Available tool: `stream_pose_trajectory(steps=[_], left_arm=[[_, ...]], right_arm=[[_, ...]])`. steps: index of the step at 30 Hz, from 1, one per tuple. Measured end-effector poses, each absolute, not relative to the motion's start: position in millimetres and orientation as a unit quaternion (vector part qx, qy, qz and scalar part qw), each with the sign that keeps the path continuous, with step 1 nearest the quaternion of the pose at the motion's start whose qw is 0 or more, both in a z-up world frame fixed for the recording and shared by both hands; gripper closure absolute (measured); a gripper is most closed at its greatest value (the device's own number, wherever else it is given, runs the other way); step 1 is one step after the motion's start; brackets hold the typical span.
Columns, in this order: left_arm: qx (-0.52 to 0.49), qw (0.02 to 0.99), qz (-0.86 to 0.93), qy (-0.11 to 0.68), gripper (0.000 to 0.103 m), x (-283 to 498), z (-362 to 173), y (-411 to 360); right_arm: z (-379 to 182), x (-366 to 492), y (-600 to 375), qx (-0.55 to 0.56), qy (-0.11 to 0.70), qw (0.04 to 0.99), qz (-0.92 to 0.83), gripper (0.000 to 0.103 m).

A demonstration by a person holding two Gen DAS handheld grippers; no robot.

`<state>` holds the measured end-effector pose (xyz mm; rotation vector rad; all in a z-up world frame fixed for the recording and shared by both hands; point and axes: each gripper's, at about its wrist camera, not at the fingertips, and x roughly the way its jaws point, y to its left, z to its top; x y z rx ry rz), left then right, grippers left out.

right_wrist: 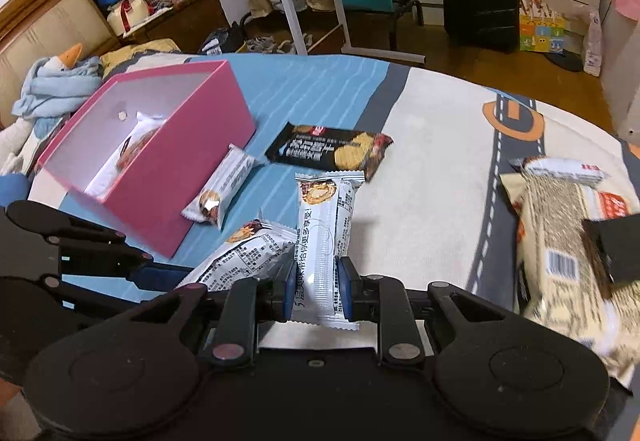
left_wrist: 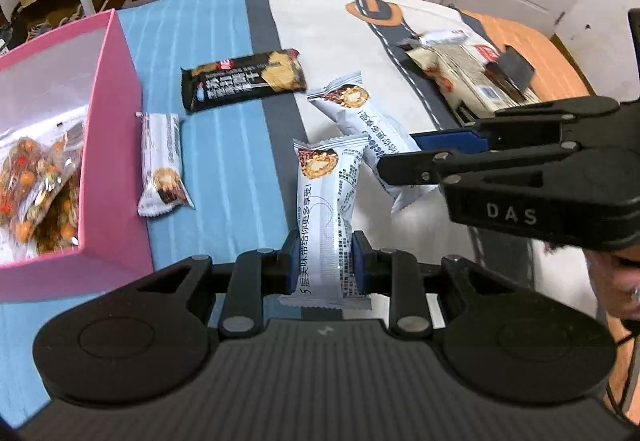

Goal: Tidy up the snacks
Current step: 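Lift the white biscuit bar with the left gripper while the right gripper lifts another white bar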

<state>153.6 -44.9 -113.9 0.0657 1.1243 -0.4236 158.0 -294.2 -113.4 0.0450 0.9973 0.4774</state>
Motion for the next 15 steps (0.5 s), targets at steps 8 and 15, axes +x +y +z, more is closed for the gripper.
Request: stream_pose_trajectory(steps=[8,15], left_arm=[[0.023,0.816,-0.197,0.544,0.078,123.0,-105.1,-20.7],[0.012,0.824,-0.199,0.53,0.078,98.6,-76.6,9.7]], right_arm=[[-97.6,127.9,-286.2,-0.019,0.491,0.842,0.223,0.077],[-64.9,105.9,-261.6,-0.072,0.492,0.825,0.268,0.077]])
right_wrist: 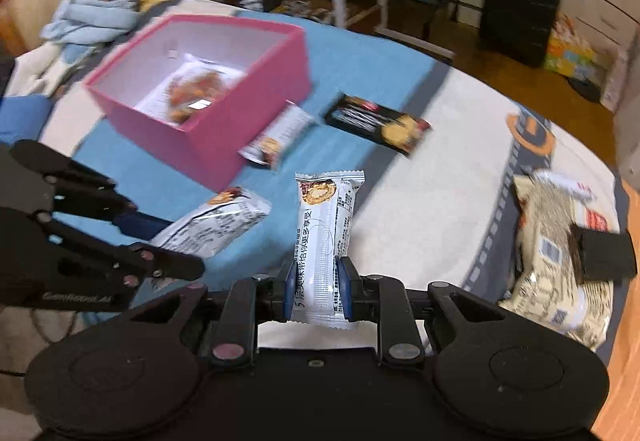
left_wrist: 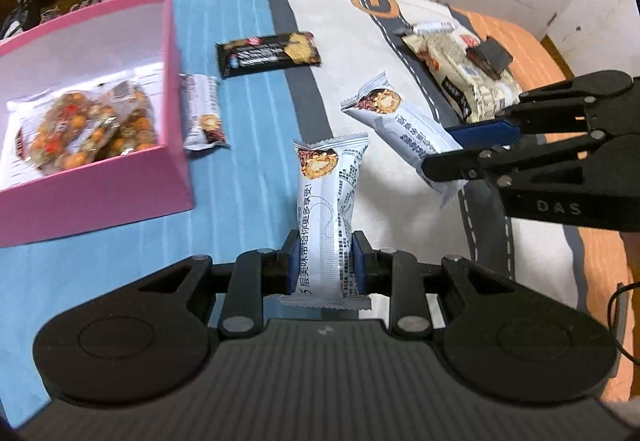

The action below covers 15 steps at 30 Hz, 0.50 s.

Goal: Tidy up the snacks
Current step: 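Lift the white biscuit bar with the left gripper while the right gripper lifts another white bar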

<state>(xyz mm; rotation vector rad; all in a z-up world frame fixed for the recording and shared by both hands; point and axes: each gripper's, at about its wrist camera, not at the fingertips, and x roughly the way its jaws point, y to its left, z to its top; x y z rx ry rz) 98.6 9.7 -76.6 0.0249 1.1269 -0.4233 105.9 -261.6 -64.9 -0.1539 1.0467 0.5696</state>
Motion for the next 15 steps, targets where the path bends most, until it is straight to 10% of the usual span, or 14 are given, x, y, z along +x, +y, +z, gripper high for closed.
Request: stream_pose_trajectory(steps=[15], left_arm=[[-0.021,0.88,-0.068,0.47,0.078,102.9,-7.6,123.3]], right_arm=[[-13.1,114.9,-178.1,-0.102,0.405,0.82,0.393,0.077]])
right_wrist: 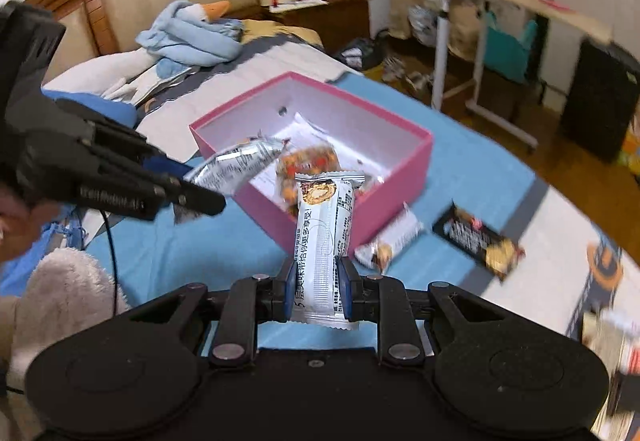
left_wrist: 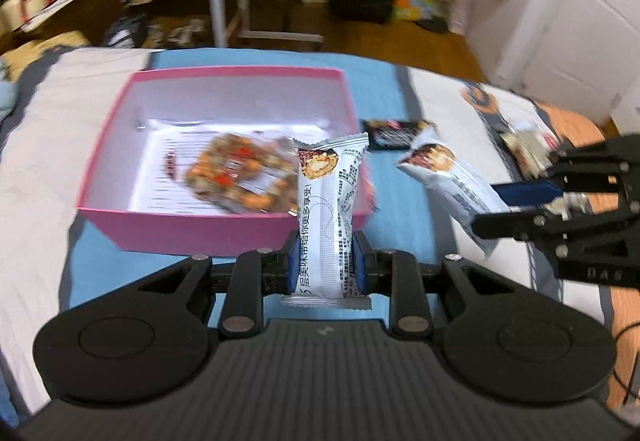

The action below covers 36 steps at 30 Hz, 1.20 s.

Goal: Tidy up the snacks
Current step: 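Lift the white biscuit bar with the left gripper while the right gripper lifts another white bar, then lower both white bars into the pink box and open both grippers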

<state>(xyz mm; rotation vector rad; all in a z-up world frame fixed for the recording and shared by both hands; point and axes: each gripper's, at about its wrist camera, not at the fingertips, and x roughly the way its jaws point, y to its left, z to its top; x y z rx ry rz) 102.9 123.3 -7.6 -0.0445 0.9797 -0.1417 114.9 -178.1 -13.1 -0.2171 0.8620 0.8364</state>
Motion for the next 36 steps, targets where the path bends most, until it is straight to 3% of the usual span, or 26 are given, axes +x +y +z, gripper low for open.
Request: stream_pose_trajectory(steps=[10,21,24,25,26,29,36], left_arm=[[-0.048,0.885,0.04,0.461,0.078,166.6,-27.2,165.3],[-0.045,0.866,0.109,0.485,0.074,212.5,-76.8,187.8],[-0.03,0.861,0.128,0.491,0.056,214.6,-83.5,189.2],[-0.024,0.859,0.137,0.493,0.05,214.7,-83.6,189.1],[-0.021,0.859,0.141,0.492,0.05,212.6,-81.3,188.6],[-0.028,0.866,0.129,0.483,0.042,202.6,-71.9,189.3],[-0.034,0.878,0.055,0.474,0.041,178.2,-49.9,168.2]], right_arm=[[-17.1,190.0,-120.2,-0.108,0.385,0.814,0.421,0.077],[-74.7,228.2,-69.9,-0.103,0.399,0.811,0.415,0.077],[-85.6,229.0,-61.8,-0.117,0.407,0.8,0.424,0.074],[-86.1,229.5,-60.0,-0.121,0.408,0.801,0.421,0.069],[-85.4,229.1,-59.9,-0.123,0.407,0.804,0.415,0.063],[-76.3,225.7,-74.6,-0.105,0.395,0.813,0.415,0.06],[-38.4,209.1,-155.3,-0.06,0.364,0.845,0.388,0.05]])
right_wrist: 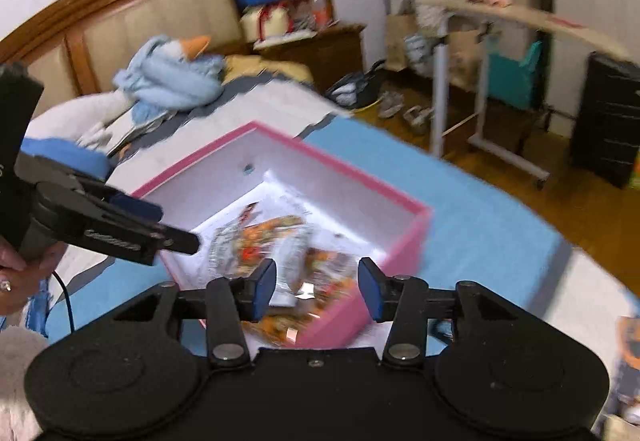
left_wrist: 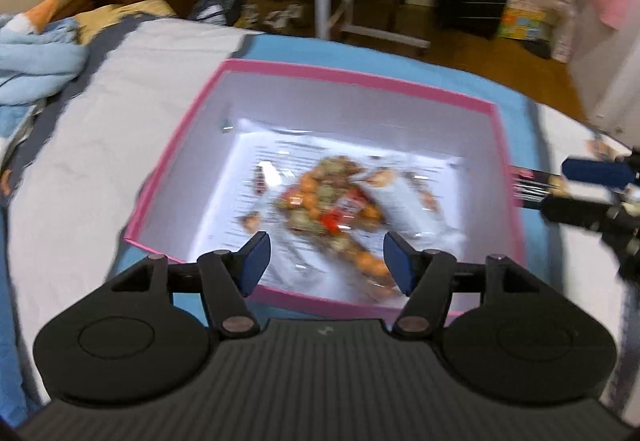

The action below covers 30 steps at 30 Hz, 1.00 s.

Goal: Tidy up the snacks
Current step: 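Lower both white bars into the pink box and open both grippers, then move the left gripper to the black NB cracker bar and grasp it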

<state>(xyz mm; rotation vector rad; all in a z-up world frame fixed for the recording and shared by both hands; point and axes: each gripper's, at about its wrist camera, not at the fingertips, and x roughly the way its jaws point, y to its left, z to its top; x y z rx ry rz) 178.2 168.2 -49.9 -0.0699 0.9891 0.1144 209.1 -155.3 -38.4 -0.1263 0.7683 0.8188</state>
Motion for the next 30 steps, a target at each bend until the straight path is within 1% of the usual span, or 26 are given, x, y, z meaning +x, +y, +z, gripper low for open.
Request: stream_pose_trajectory(steps=[4,8,15,17,21,24,25,26,27,30], left_arm=[[-0.027,0.886,0.009,0.462,0.041,166.0,-33.8,143.2],[-0.017,0.899,-0.034,0.437,0.041,155.9,-19.9,108.5],[0.028,0.899,-0.124,0.418,0.043,161.0,-11.8,35.7],[0.032,0.893,-0.14,0.426,0.042,169.2,-16.6,18.5],[0.002,0.876,-0.158,0.456,0.041,202.8,-30.4,-5.9],[-0.022,0.865,-0.154,0.478,0.041,233.1,-45.6,-16.9],[-0.028,0.861,-0.153,0.484,0.041,242.0,-52.8,-19.7],[-0.032,0.858,-0.147,0.49,0.041,252.5,-60.5,-22.8],[-0.027,0.858,-0.139,0.493,0.041,261.2,-67.7,-26.2],[-0.017,0.856,-0.12,0.503,0.041,283.8,-91.7,-33.2]], right_arm=[[-19.6,196.9,-213.8,-0.055,0.339,0.87,0.353,0.048],[-10.4,190.7,-264.1,-0.049,0.331,0.891,0.307,0.046],[-15.4,184.9,-329.5,-0.036,0.349,0.906,0.234,0.044],[-21.1,183.2,-337.8,-0.031,0.354,0.907,0.227,0.043],[-40.2,184.5,-340.1,-0.03,0.37,0.899,0.233,0.041],[-57.0,188.3,-329.3,-0.045,0.375,0.89,0.255,0.037],[-64.0,190.0,-324.0,-0.053,0.377,0.887,0.262,0.034],[-71.0,192.2,-319.0,-0.062,0.38,0.883,0.269,0.028],[-77.7,197.0,-312.6,-0.072,0.382,0.879,0.275,0.027],[-97.5,208.2,-292.0,-0.106,0.388,0.869,0.289,0.026]])
